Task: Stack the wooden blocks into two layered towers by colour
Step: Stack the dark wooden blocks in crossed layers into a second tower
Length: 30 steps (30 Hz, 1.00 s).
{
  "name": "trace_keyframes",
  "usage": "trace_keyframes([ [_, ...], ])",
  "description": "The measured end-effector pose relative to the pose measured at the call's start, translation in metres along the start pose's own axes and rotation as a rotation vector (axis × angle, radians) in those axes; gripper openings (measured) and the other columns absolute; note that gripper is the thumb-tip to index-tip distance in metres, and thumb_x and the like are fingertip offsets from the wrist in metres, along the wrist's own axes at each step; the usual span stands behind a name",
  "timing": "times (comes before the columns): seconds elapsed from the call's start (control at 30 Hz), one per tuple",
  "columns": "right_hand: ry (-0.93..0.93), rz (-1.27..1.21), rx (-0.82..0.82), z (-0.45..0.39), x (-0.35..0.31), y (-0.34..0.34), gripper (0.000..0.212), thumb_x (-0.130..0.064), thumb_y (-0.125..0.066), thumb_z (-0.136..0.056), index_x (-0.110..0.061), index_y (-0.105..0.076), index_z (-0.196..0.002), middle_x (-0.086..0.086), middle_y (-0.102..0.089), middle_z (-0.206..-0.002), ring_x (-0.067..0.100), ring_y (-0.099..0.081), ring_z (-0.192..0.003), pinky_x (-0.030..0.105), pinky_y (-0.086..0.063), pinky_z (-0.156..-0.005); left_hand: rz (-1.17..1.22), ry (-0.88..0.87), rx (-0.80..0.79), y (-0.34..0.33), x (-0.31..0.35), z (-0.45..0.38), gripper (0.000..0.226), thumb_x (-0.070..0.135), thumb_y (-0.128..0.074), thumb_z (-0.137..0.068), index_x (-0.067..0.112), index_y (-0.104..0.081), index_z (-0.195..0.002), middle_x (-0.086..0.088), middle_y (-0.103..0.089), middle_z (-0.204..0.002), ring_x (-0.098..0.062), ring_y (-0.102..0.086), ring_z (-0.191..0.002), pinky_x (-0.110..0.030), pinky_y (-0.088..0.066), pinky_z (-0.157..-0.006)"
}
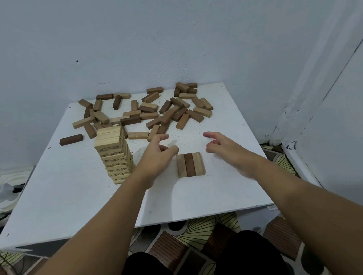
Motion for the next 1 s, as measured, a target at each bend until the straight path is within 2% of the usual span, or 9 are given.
trace_keyframes([
  [0.07, 0.017, 0.038, 0.123, -0.005, -0.002, 0.010, 0.038, -0.036, -0.055, -0.101, -0.044, -0.052, -0.139, -0.003, -0.060, -0.113, 0.018, -0.056, -0.116, 0.031, -0.046, -0.093, -0.057, -0.085, 0.123, 0.002, 0.011, -0.008, 0.033, 0.025, -0.062, -0.101, 0.026, -0.058, -0.134, 0.002, -0.055, -0.089, -0.011, -0.054, -0.077, -0.024, -0.043, -0.066],
  [0.23, 0.072, 0.390, 0.248, -0.032, -0.022, 0.017, 0.037, -0.041, -0.050, -0.106, -0.045, -0.051, -0.143, -0.012, -0.060, -0.101, 0.014, -0.058, -0.102, 0.044, -0.041, -0.105, -0.283, -0.192, 0.208, -0.014, 0.035, -0.041, 0.027, 0.035, -0.063, -0.102, 0.027, -0.069, -0.126, 0.007, -0.058, -0.088, -0.011, -0.057, -0.082, -0.023, -0.044, -0.064],
  [0.37, 0.069, 0.591, 0.214, -0.064, -0.029, 0.023, 0.053, -0.038, -0.045, -0.106, -0.050, -0.030, -0.155, 0.000, -0.061, -0.124, 0.024, -0.057, -0.114, 0.053, -0.040, -0.106, -0.513, -0.303, 0.283, -0.015, 0.047, -0.064, 0.035, 0.037, -0.058, -0.105, 0.033, -0.064, -0.139, 0.010, -0.057, -0.077, -0.011, -0.056, -0.083, -0.030, -0.042, -0.076],
  [0.47, 0.015, 0.704, 0.165, -0.078, -0.029, 0.021, 0.060, -0.040, -0.041, -0.107, -0.053, -0.014, -0.159, 0.007, -0.052, -0.140, 0.031, -0.053, -0.124, 0.054, -0.033, -0.105, -0.498, -0.317, 0.240, -0.019, 0.034, -0.074, 0.037, 0.035, -0.056, -0.105, 0.032, -0.061, -0.142, 0.008, -0.054, -0.073, -0.008, -0.051, -0.074, -0.020, -0.037, -0.070],
  [0.57, -0.031, 0.788, 0.173, -0.085, -0.029, 0.017, 0.059, -0.045, -0.032, -0.106, -0.052, -0.008, -0.160, 0.009, -0.042, -0.149, 0.034, -0.047, -0.131, 0.056, -0.030, -0.104, -0.486, -0.366, 0.242, -0.020, 0.020, -0.077, 0.039, 0.034, -0.058, -0.105, 0.029, -0.062, -0.143, 0.009, -0.047, -0.081, -0.005, -0.043, -0.078, -0.018, -0.029, -0.067],
  [0.63, -0.026, 0.787, 0.211, -0.086, -0.029, 0.018, 0.056, -0.045, -0.033, -0.106, -0.050, -0.016, -0.159, 0.007, -0.045, -0.143, 0.032, -0.049, -0.128, 0.054, -0.031, -0.102, -0.459, -0.367, 0.271, -0.017, 0.017, -0.079, 0.033, 0.031, -0.060, -0.105, 0.029, -0.067, -0.136, 0.012, -0.047, -0.082, -0.006, -0.039, -0.086, -0.014, -0.031, -0.075],
  [0.7, 0.010, 0.709, 0.263, -0.083, -0.030, 0.022, 0.047, -0.042, -0.040, -0.106, -0.046, -0.033, -0.152, 0.001, -0.055, -0.125, 0.028, -0.055, -0.119, 0.051, -0.032, -0.099, -0.439, -0.376, 0.282, -0.013, 0.017, -0.079, 0.029, 0.029, -0.062, -0.103, 0.029, -0.072, -0.131, 0.013, -0.050, -0.082, -0.012, -0.043, -0.098, -0.020, -0.036, -0.085],
  [0.83, 0.100, 0.411, 0.344, -0.073, -0.024, 0.025, 0.016, -0.037, -0.056, -0.101, -0.038, -0.057, -0.117, -0.011, -0.055, -0.085, 0.013, -0.057, -0.090, 0.042, -0.031, -0.096, -0.368, -0.382, 0.316, -0.005, 0.014, -0.079, 0.022, 0.026, -0.070, -0.097, 0.028, -0.079, -0.118, 0.016, -0.052, -0.081, -0.020, -0.052, -0.096, -0.033, -0.042, -0.084],
  [1.0, 0.081, 0.384, 0.400, -0.073, -0.019, 0.025, 0.033, -0.042, -0.056, -0.102, -0.035, -0.057, -0.134, -0.012, -0.056, -0.101, 0.015, -0.057, -0.101, 0.045, -0.032, -0.107, -0.332, -0.371, 0.344, -0.005, 0.013, -0.077, 0.035, 0.024, -0.074, -0.094, 0.025, -0.072, -0.129, 0.009, -0.054, -0.075, -0.019, -0.055, -0.093, -0.037, -0.049, -0.089],
])
Point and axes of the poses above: each hand's wrist, its own z-axis away from the middle knuckle, its own y-axis out of the back of the hand, x = y × z, the point moved 8 cm from there along -z, towards the middle knuckle
